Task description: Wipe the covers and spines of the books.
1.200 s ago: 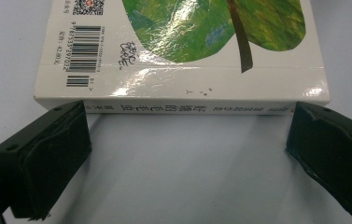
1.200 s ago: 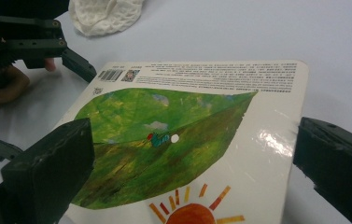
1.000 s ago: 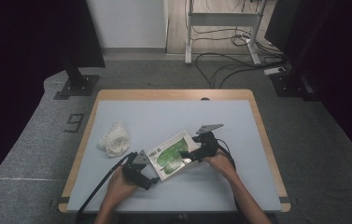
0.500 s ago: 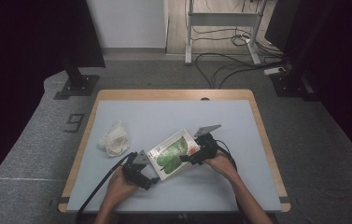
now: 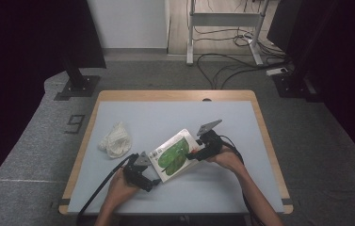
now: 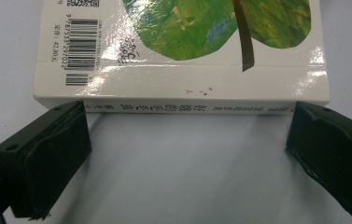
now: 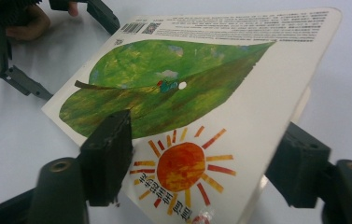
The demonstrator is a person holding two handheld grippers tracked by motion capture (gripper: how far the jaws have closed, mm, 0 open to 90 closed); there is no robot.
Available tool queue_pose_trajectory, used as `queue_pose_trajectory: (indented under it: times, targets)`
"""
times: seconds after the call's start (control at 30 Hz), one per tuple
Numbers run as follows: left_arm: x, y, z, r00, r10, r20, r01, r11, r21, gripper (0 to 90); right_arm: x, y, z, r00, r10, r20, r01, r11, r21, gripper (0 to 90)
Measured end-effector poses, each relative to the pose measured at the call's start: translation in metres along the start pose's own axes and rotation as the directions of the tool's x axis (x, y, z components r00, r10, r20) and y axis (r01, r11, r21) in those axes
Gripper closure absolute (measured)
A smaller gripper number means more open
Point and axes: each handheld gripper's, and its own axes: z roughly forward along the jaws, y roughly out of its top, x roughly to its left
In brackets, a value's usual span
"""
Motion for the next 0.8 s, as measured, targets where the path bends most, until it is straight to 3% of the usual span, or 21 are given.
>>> queue_pose_trajectory:
  times: [0.47, 0.8]
  targets:
    - [-0.001, -0.001, -0.001, 1.0, -0.005, -0.008, 0.005, 1.0, 0.001, 0.3, 0.006, -0.003, -0.01, 0.9996, -0.012, 0.026, 0.011, 1.0, 0.028, 45.5]
    - [-0.001, -0.001, -0.002, 0.9999, -0.013, -0.004, 0.013, 0.9999, -0.002, 0.9, 0.011, -0.011, -0.017, 0.9984, -0.036, 0.043, 0.036, 0.999, 0.006, 53.2]
